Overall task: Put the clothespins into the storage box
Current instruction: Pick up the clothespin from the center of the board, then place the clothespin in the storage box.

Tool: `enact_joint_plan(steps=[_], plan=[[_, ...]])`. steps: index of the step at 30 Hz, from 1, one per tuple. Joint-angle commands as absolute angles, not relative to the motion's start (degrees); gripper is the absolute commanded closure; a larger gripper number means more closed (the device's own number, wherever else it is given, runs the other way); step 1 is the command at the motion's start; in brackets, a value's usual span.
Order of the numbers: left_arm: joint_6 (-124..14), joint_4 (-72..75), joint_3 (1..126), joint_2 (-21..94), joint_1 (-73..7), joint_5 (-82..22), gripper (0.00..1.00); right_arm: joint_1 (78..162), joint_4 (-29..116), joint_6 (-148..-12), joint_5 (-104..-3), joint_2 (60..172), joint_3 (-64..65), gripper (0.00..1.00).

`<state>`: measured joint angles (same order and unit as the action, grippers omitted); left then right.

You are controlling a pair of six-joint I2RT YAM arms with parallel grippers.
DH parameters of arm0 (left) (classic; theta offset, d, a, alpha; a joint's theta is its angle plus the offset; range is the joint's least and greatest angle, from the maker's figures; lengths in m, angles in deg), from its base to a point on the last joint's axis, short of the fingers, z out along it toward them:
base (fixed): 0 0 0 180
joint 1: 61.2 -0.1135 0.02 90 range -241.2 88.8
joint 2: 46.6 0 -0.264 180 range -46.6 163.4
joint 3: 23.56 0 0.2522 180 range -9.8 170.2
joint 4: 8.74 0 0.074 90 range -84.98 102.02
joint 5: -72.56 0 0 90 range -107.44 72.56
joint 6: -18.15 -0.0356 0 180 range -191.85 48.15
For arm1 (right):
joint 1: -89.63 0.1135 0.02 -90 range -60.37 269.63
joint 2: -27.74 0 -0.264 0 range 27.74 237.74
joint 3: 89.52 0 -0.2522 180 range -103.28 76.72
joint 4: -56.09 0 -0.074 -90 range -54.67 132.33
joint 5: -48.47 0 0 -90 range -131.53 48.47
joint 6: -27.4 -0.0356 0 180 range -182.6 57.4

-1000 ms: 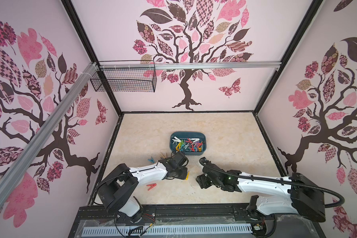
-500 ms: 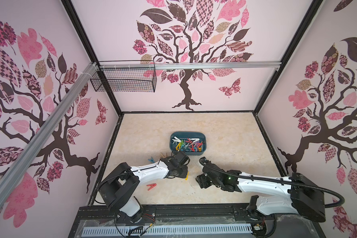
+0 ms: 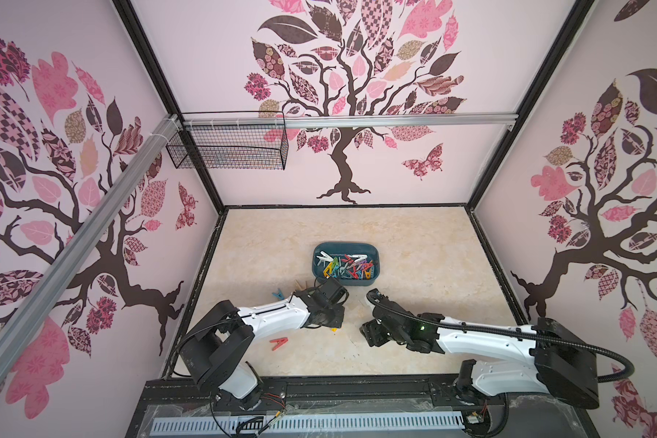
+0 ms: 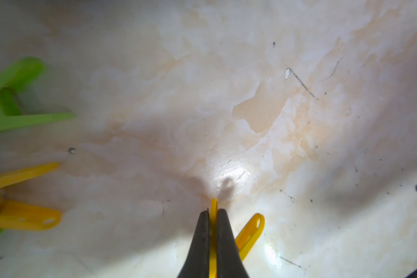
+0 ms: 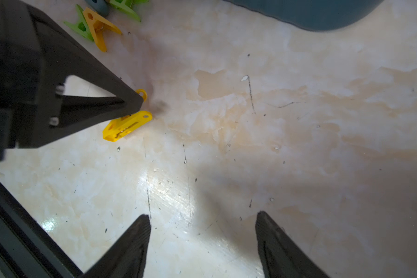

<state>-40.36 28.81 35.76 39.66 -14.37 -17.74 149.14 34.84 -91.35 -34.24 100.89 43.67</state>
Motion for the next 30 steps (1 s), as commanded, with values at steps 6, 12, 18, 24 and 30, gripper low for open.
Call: enact_joint_plan(steps=[6, 12, 18, 24, 30], plan=[[-46.9, 27.9, 46.9, 35.1, -23.8, -16.7, 0.98, 149.2, 34.6, -89.7, -30.0, 101.2, 40.9, 0.28], [-50.7, 24.0, 54.8, 42.8, -28.1, -17.3, 0.97, 147.1, 35.5, -84.0, -24.9, 104.1, 37.4, 0.26], [-52.3, 21.1, 63.1, 51.5, -31.0, -17.8, 0.85, 143.7, 36.5, -82.3, -26.3, 106.6, 34.3, 0.26], [-52.1, 24.5, 65.4, 51.2, -31.8, -15.5, 0.62, 143.6, 35.8, -83.0, -27.3, 106.9, 34.0, 0.26], [-49.3, 28.1, 55.0, 39.4, -32.6, -13.3, 0.62, 143.9, 35.6, -84.4, -31.4, 106.8, 34.5, 0.27]])
